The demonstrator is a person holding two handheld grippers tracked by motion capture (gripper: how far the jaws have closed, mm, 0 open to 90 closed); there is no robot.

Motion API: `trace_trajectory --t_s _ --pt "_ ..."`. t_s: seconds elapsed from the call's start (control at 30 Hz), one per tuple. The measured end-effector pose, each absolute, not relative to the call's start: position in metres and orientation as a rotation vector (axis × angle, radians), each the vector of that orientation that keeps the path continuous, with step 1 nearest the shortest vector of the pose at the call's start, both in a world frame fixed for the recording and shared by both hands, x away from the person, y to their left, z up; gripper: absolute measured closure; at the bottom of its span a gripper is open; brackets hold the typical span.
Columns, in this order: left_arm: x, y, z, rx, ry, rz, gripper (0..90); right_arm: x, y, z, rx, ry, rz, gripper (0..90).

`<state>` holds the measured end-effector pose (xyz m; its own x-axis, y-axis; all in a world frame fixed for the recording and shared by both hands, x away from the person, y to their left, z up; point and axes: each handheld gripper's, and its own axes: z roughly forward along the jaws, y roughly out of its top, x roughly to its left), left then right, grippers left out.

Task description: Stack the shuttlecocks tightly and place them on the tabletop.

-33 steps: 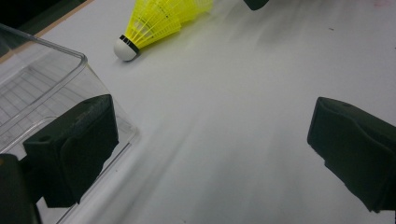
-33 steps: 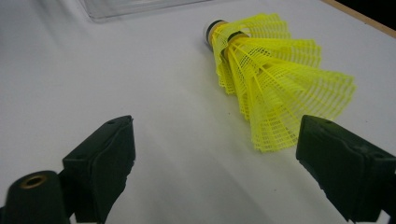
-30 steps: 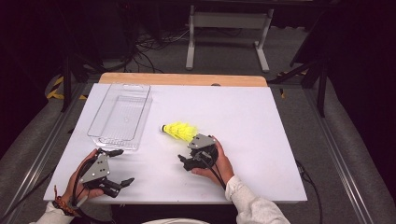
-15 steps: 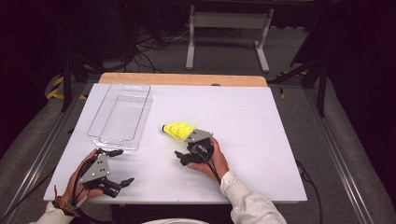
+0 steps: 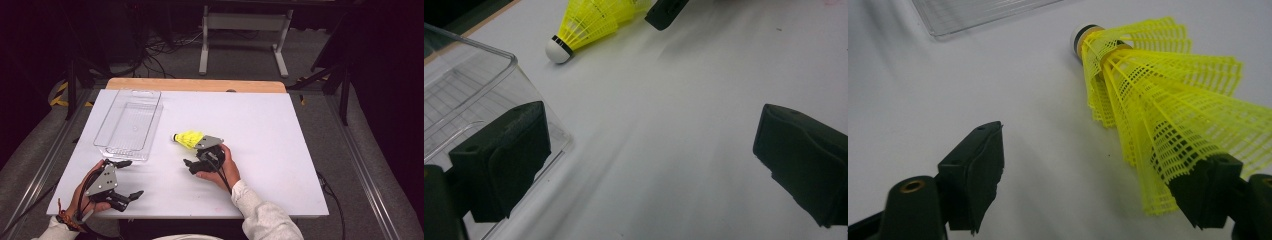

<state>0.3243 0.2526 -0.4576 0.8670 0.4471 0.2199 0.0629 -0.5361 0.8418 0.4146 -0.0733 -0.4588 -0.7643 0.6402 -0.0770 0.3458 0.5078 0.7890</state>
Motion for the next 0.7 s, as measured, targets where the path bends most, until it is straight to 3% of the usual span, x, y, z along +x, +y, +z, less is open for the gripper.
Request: trace_trajectory --t_s 0.7 --pt "0.324 0.252 -0.458 2.096 0.370 0.509 3.0 0.434 -0.050 -0.455 0.890 2.369 1.118 23.5"
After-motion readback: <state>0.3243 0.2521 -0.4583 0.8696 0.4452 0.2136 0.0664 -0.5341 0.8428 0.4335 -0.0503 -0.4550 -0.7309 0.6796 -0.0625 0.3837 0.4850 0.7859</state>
